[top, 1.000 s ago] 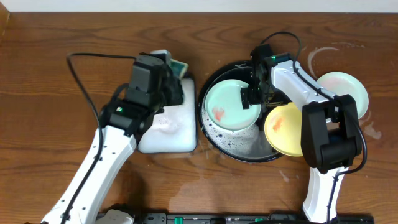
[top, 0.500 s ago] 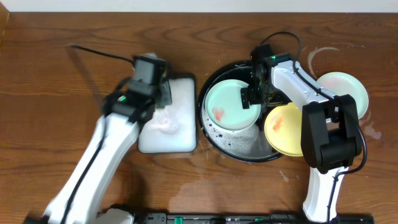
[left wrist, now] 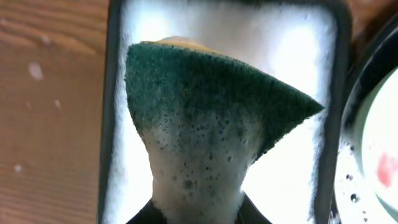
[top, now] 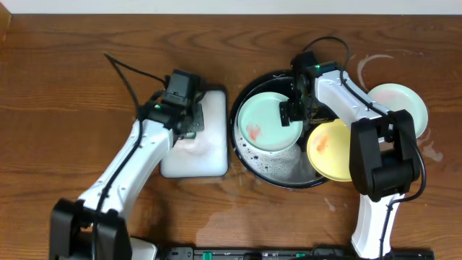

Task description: Clean dirty plates on tray and stack at the side

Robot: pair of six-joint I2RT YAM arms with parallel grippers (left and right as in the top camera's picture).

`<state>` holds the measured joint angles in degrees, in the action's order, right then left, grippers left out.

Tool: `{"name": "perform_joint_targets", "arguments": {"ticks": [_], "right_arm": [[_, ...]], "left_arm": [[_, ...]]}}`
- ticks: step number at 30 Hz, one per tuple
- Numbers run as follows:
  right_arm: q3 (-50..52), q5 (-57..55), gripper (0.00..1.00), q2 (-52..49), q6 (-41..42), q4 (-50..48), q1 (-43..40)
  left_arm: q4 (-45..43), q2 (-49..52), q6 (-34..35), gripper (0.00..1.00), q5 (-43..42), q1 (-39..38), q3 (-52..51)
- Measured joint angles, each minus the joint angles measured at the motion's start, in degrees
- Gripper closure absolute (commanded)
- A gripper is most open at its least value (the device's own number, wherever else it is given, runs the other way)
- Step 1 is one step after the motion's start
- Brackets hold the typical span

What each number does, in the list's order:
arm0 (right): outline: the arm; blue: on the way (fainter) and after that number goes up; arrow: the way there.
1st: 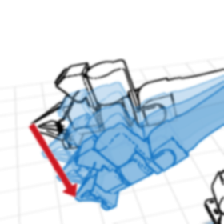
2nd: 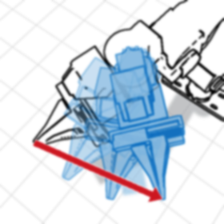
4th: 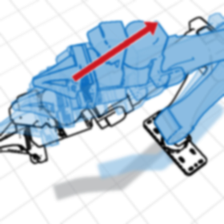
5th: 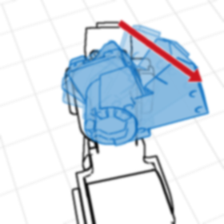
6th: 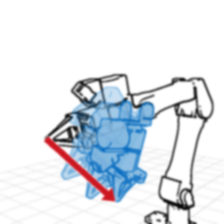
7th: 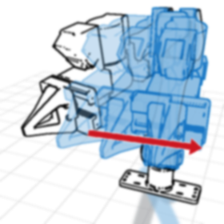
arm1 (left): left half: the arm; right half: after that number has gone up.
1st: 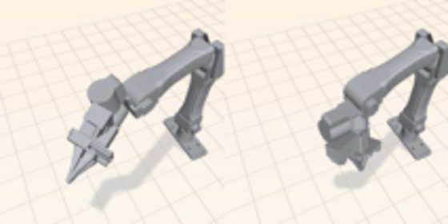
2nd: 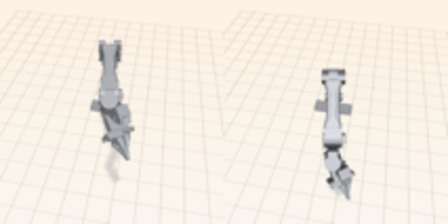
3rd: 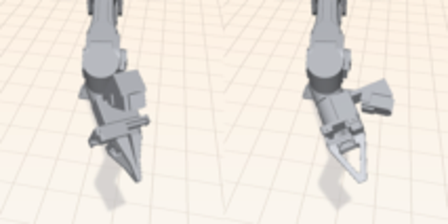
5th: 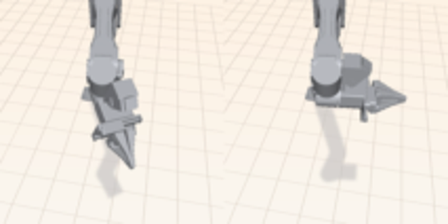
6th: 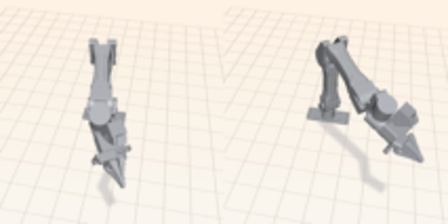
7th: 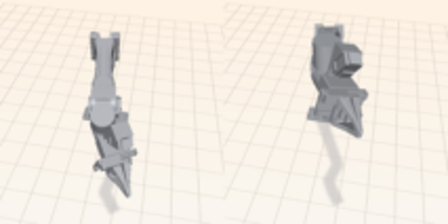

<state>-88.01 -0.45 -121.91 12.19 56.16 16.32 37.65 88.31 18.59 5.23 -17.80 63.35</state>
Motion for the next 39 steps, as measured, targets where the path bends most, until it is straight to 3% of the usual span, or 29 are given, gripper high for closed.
{"name": "perform_joint_targets", "arguments": {"ticks": [11,18,23,24,25,26,28,39], "right_arm": [[0.1,0.0,0.01,0.0,0.0,-3.8,0.0],[0.1,-0.1,0.01,0.0,0.0,-10.0,0.0],[0.1,2.0,0.01,0.0,0.0,-7.3,0.0],[0.2,2.3,0.11,0.0,0.0,-6.2,0.0],[0.2,2.4,0.45,0.0,0.0,-5.9,0.0],[0.2,2.6,0.68,0.0,0.2,-5.8,0.0],[0.2,2.8,0.96,0.0,-0.3,-5.7,0.0],[1.3,3.5,0.99,0.6,-0.5,-7.1,-0.1]], "left_arm": [[-2.8,-10.5,0.9,0.92,-1.0,0.0,2.7],[-4.5,-3.1,2.6,0.92,-10.2,0.0,2.3],[-3.7,0.3,2.6,0.92,-14.9,0.0,1.9],[-3.6,-0.3,2.6,0.93,-15.7,0.0,1.9],[-3.7,-1.1,2.6,0.93,-16.2,0.0,1.9],[-4.0,-2.1,2.6,0.92,-16.6,0.0,1.9],[-4.6,-4.2,2.6,0.92,-17.3,-0.3,2.0],[-4.9,-2.4,2.6,0.92,-18.6,-7.3,2.8]]}}
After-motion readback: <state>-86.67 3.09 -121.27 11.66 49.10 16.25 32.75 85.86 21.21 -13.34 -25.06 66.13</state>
